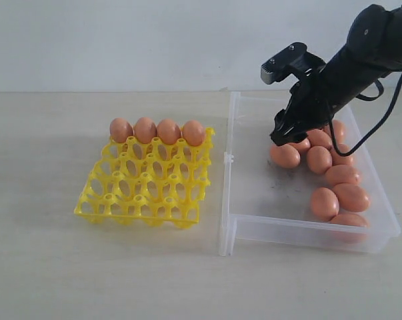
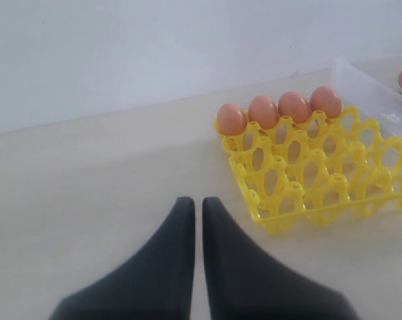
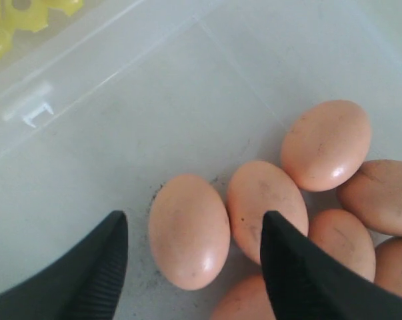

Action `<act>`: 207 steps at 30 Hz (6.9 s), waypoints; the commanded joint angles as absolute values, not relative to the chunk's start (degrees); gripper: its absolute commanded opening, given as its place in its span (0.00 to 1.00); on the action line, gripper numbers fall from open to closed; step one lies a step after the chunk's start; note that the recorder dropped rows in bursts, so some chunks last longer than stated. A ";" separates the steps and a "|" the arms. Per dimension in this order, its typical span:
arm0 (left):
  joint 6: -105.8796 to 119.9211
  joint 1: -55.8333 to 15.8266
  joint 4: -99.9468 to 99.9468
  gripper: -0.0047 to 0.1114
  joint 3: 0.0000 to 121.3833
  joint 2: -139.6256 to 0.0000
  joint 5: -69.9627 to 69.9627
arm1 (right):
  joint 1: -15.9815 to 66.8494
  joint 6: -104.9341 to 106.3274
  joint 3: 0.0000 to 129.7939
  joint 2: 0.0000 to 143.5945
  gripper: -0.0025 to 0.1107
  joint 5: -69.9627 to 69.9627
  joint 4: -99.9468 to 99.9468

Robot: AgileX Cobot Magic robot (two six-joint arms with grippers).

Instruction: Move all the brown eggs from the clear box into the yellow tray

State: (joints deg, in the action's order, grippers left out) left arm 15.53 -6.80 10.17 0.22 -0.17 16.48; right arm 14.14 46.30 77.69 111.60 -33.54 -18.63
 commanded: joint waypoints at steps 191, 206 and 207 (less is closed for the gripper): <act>15.54 -7.14 10.09 0.07 0.00 0.00 16.25 | 43.88 -12.57 91.60 142.80 0.02 38.21 2.78; 15.54 -7.14 10.09 0.07 0.00 0.00 16.25 | 43.88 -12.94 91.60 142.68 0.45 36.39 2.79; 15.54 -7.14 10.09 0.07 0.00 0.00 16.25 | 43.88 -12.94 91.60 142.53 0.45 36.39 2.79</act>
State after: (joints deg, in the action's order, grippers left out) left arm 15.53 -6.80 10.17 0.22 -0.17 16.48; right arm 44.02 -12.95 91.26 142.77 36.38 2.94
